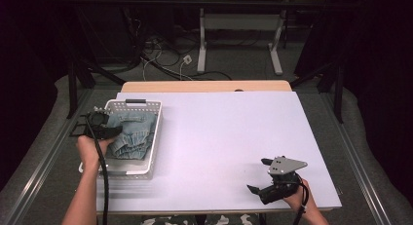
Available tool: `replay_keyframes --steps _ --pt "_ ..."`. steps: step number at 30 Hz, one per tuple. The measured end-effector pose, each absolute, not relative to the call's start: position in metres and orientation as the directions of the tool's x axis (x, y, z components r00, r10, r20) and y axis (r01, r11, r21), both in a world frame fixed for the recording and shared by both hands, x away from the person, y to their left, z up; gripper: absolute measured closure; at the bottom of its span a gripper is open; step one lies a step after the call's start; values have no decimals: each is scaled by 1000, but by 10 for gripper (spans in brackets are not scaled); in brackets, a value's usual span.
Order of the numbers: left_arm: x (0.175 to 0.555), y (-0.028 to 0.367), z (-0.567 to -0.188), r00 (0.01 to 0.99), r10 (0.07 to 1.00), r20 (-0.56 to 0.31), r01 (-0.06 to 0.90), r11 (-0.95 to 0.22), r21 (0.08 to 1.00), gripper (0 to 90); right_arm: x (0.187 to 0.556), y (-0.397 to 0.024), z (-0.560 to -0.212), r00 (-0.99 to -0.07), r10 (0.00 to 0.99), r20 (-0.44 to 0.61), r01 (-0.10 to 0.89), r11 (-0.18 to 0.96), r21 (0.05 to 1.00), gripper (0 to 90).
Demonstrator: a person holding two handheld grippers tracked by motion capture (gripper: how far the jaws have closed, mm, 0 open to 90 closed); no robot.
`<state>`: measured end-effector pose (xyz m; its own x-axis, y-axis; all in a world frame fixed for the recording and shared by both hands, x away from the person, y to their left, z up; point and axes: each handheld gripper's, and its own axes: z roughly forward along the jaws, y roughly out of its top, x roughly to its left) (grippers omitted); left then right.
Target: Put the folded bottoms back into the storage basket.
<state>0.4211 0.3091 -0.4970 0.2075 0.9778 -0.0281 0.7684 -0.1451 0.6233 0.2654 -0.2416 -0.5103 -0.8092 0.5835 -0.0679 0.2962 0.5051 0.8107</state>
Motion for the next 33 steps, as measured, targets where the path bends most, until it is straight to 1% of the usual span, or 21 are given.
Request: replay_keyframes --steps 11,18,22,28,31,33 --pt "426 308 -507 190 982 -22 802 -142 580 617 265 -242 -510 -808 585 -66 299 504 810 33" --pt "428 306 -510 183 983 9 811 -156 563 610 265 -242 -511 -809 584 -66 298 506 810 33" --pt "429 305 -514 181 983 20 827 -163 538 611 265 -242 -511 -810 583 -66 297 505 810 33" --pt "429 303 -513 182 983 30 826 -169 538 607 265 -242 -511 -810 583 -65 299 505 809 33" --pt "429 304 -512 171 985 17 829 -153 539 571 265 -242 -510 -809 585 -65 299 504 810 33" --pt "428 304 -510 166 986 11 830 -146 538 518 265 -242 -510 -809 584 -65 299 504 810 33"
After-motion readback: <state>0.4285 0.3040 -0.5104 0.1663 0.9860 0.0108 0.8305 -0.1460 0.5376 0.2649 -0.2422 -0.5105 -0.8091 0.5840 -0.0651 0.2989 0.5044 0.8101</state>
